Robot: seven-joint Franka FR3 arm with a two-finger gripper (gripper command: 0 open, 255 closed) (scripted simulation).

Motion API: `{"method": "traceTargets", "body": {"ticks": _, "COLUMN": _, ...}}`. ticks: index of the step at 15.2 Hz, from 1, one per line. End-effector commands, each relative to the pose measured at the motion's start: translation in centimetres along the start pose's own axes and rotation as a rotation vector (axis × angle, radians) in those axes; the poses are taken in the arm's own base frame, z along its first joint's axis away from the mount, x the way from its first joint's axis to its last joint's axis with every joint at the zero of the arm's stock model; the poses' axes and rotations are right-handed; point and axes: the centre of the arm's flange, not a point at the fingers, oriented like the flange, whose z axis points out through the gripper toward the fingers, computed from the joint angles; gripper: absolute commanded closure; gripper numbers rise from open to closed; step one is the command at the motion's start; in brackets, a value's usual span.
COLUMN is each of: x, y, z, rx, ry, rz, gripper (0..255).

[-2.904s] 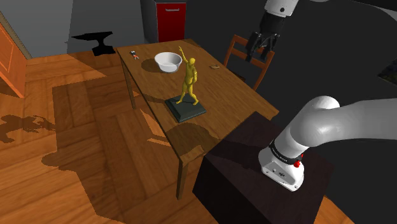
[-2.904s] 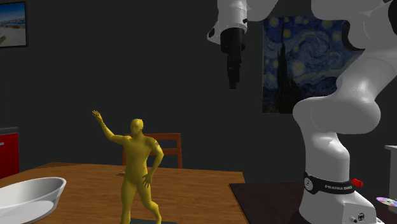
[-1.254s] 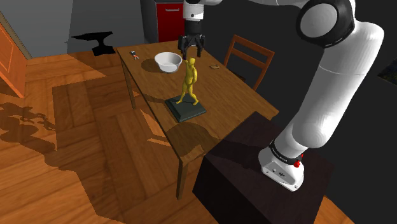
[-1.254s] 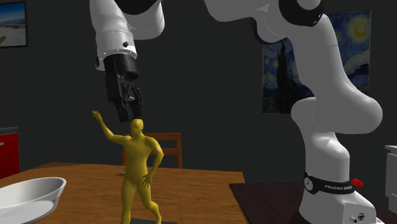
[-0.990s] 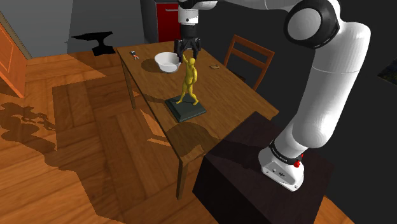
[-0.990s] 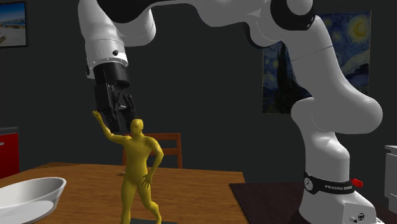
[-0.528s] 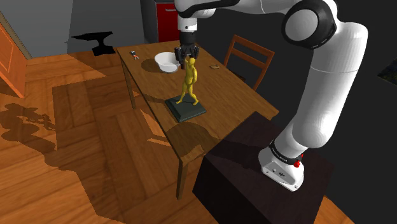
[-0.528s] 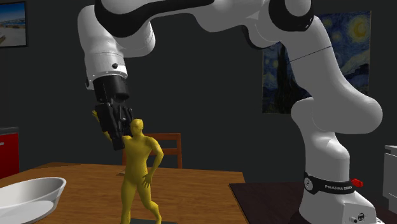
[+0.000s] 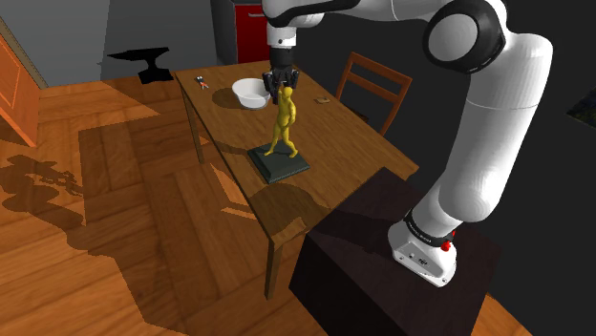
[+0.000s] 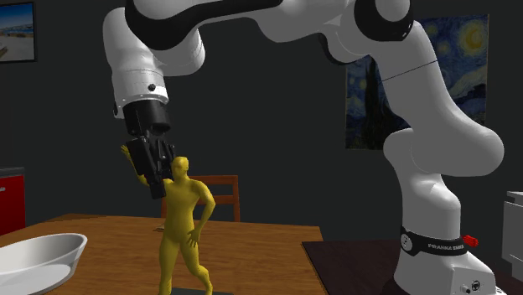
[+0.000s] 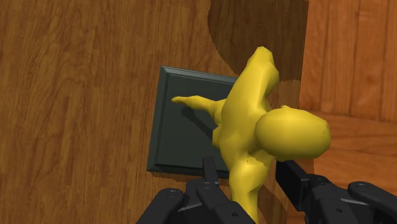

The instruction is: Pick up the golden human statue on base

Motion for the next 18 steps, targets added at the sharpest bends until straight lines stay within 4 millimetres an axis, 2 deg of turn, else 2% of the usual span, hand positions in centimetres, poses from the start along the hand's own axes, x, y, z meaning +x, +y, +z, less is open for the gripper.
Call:
{"method": "traceTargets", "body": {"ticks": 1, "x": 0.0, "y": -0.1, "z": 0.0, "rx": 0.000, "ry": -0.002, "rz": 0.000, "gripper": 255}}
{"method": "traceTargets", "body": {"ticks": 16, "x": -2.0, "y": -1.0, "z": -7.6, "rx": 0.000, "ry": -0.002, "rz": 0.000, "gripper": 255}}
{"method": "traceTargets", "body": {"ticks": 18, "x": -2.1, "y": -1.0, "z": -7.7, "rx": 0.000, "ry": -0.002, "rz": 0.000, "gripper": 255}}
